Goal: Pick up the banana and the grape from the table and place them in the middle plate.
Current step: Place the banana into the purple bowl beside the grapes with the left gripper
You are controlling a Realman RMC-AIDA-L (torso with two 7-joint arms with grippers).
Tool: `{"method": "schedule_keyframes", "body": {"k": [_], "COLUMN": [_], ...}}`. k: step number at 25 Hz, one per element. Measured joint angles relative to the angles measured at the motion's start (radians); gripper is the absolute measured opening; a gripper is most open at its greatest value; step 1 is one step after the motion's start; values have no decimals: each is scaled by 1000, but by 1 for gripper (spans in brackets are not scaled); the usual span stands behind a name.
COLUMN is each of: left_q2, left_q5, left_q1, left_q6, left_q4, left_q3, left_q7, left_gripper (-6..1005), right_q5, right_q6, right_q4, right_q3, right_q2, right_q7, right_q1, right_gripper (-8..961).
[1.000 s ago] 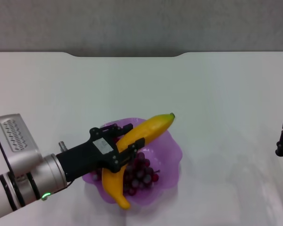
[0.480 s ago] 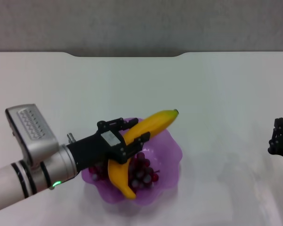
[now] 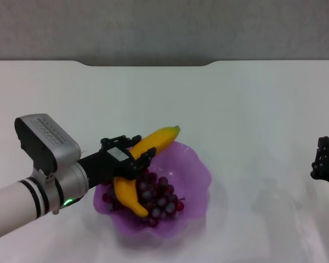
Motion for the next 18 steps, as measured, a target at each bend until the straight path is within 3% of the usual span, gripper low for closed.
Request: {"method": "schedule_keyframes", "body": {"k": [10,18], "left_q2": [6,10], "left_q5": [5,2], "left_q1": [3,16], "left_q6": [-65,39], "left_q4": [-1,-1], "left_q3": [5,2], "left_q7": [-4,-23], "left_gripper": [496,527], "right_q5": [-3,0], "right_q6": [0,0], "right_q4": [7,13], "right_q3": [0,0], "right_q2": [0,0], "right_q7": [23,23], "right_q1": [0,0], "right_gripper": [20,20]}}
